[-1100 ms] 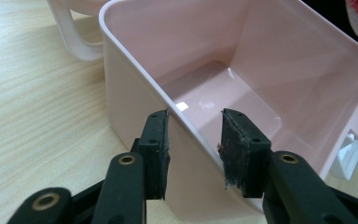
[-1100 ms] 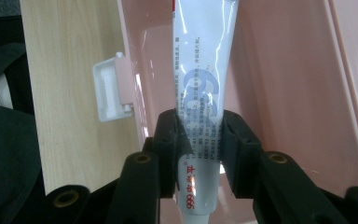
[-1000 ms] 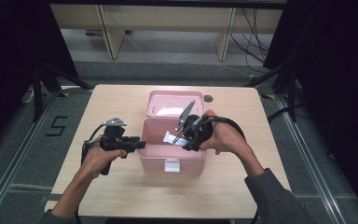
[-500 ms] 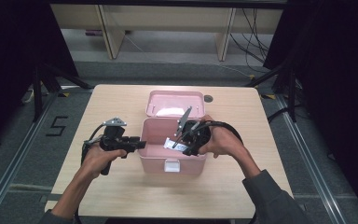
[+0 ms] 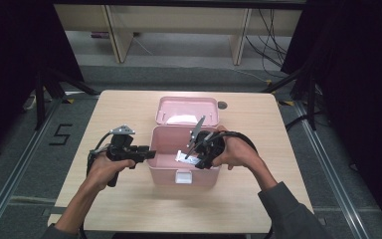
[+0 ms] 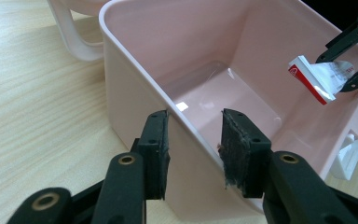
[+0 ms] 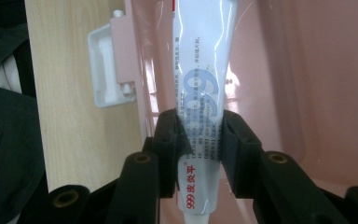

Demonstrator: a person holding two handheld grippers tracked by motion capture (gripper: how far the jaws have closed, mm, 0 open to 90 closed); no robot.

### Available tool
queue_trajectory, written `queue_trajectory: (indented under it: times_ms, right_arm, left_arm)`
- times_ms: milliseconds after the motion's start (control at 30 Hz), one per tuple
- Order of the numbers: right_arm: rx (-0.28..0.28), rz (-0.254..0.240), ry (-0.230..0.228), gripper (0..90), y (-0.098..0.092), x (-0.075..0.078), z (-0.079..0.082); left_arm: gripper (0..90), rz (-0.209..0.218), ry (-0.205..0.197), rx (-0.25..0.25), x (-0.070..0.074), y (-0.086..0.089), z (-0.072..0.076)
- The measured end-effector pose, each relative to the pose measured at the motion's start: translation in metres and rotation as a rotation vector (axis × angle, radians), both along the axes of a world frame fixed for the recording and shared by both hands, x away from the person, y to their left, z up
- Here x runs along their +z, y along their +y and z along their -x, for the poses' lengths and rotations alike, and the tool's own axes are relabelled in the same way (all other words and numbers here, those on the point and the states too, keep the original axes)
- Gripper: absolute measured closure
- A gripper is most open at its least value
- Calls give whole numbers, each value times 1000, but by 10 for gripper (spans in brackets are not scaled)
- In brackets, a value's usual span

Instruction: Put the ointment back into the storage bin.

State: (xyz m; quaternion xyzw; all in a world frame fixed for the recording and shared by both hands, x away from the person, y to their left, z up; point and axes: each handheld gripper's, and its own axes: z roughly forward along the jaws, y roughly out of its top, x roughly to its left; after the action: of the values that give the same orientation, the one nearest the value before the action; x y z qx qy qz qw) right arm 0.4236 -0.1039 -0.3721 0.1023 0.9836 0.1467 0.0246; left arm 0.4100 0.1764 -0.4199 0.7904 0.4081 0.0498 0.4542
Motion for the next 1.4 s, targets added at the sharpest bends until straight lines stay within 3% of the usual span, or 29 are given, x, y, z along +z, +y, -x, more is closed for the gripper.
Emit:
queue_trajectory:
  times_ms: [200,300,367,400,867,933,1133,1267,1333,1400]
  right_arm:
    - [11,8,3,701,0,-4,-3]
    - [-10,21,15,701,2,-6,-3]
    - [22,11,12,701,2,-7,-6]
    - [-4,20,14,702,2,-7,-4]
    - [26,5,75,701,-3,-27,-16]
    - [-5,27,86,700,-2,-27,-15]
    - [17,23,99,700,-1,-32,-19]
    - [-9,28,120,699,0,-32,-19]
    - [18,22,116,699,0,-33,-22]
    - [-10,28,131,698,0,-34,-21]
  left_arm:
    - [615,4,0,4,0,-1,0]
    - [615,3,-1,4,0,-1,0]
    - [615,3,-1,4,0,-1,0]
    - [615,-2,-1,0,0,0,0]
    - [614,-4,-2,0,0,-1,0]
    - [614,-3,-1,-1,0,-1,0]
    - [614,-3,-1,0,0,-1,0]
    - [614,-1,-1,0,0,-1,0]
    - [614,-3,-1,0,0,-1,0]
    - [614,-2,-1,-1,0,-1,0]
